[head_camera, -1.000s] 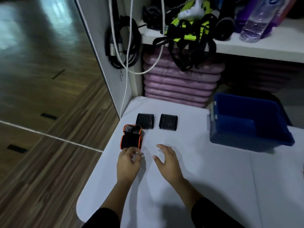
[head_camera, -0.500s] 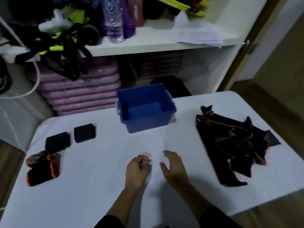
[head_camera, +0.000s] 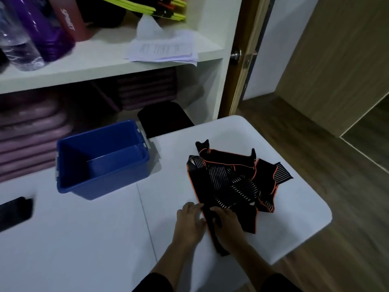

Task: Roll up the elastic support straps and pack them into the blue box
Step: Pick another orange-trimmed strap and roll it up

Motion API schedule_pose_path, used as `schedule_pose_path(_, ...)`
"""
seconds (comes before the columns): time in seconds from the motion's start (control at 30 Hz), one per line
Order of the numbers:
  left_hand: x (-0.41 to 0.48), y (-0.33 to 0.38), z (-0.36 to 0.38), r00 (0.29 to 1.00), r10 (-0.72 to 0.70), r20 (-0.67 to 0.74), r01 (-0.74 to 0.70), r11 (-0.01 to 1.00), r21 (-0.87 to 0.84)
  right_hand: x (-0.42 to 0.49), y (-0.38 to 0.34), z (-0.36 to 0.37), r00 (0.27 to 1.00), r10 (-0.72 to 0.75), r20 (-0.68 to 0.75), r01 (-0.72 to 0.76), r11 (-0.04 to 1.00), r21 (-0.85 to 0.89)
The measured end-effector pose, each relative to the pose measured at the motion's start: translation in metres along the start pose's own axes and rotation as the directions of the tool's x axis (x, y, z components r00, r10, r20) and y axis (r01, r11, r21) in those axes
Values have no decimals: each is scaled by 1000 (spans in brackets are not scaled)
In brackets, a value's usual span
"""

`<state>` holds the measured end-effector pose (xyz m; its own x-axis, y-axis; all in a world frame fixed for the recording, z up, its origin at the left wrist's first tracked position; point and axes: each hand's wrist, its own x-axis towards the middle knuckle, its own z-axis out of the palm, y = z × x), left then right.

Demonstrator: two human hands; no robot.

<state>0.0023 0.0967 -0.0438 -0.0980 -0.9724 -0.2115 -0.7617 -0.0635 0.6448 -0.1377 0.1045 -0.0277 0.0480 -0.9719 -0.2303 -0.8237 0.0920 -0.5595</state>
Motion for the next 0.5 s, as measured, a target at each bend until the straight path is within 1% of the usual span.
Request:
schedule_pose_path(0.03,3,3,5,1000,-4,-5,5,993,114,0,4,0,1000,2,14,-2,1000,-8)
schedule_pose_path(0.1,5,10,7,998,-56,-11,57,957,284,1,9,1,1000,-1,25,2,999,-36)
schedule_pose_path(0.2,2,16,9,997,-69,-33,77,904,420,2,13,3,999,-26,21,29,992,-125)
schedule_pose_path(0.27,-1,16,10,996,-72,-60,91,897,432,4,13,6,999,-35,16,37,988,-153)
schedule_pose_path(0.37,-7,14,6,989,-106,-101,138,906,401,6,12,11,999,-38,-6,36,983,-179)
schedule_pose_path(0.47,-13,5,-4,979,-163,-118,197,901,387,5,5,18,999,-30,-14,27,989,-148)
schedule_pose_path(0.5,-16,2,-7,975,-186,-123,220,896,387,5,0,21,998,-49,-33,44,991,-130)
